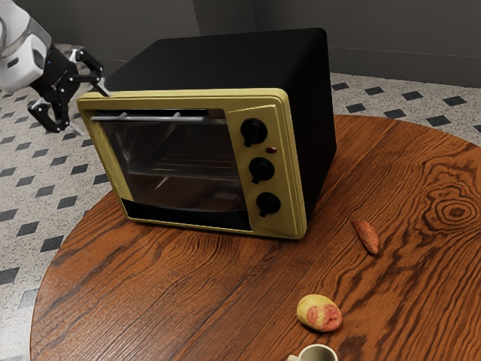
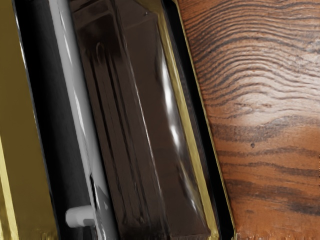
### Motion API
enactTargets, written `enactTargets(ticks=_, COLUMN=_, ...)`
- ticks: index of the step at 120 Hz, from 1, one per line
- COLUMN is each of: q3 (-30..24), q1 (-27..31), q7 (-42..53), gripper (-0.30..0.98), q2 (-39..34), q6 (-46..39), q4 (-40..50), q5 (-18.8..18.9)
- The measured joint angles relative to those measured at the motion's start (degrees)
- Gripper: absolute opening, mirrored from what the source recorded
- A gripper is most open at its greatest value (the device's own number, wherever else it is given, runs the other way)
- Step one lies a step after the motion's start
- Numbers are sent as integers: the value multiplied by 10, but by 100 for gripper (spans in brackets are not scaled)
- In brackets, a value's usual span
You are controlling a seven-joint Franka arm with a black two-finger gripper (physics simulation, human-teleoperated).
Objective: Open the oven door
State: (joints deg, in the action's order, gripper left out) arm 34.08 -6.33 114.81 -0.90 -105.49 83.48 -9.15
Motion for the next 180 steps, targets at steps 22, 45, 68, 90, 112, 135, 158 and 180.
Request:
enactTargets(ticks=22, q3=-26, q1=52, q7=16, gripper=69, q2=2, q6=-15, q4=7, q5=0)
enactTargets(ticks=45, q3=-45, q1=83, q7=28, gripper=69, q2=1, q6=-21, q4=10, q5=0)
enactTargets(ticks=68, q3=-49, q1=65, q7=37, gripper=69, q2=-3, q6=-24, q4=16, q5=1)
enactTargets(ticks=90, q3=-50, q1=11, q7=43, gripper=69, q2=-3, q6=-26, q4=16, q5=1)
enactTargets(ticks=112, q3=-49, q1=-50, q7=47, gripper=69, q2=-32, q6=-32, q4=54, q5=2)
enactTargets(ticks=135, q3=-61, q1=-6, q7=44, gripper=69, q2=-111, q6=-85, q4=147, q5=30)
enactTargets(ticks=158, q3=-62, q1=-5, q7=40, gripper=69, q2=-61, q6=-99, q4=105, q5=38)
enactTargets(ticks=180, q3=-62, q1=-7, q7=37, gripper=69, q2=-37, q6=-93, q4=88, q5=39)
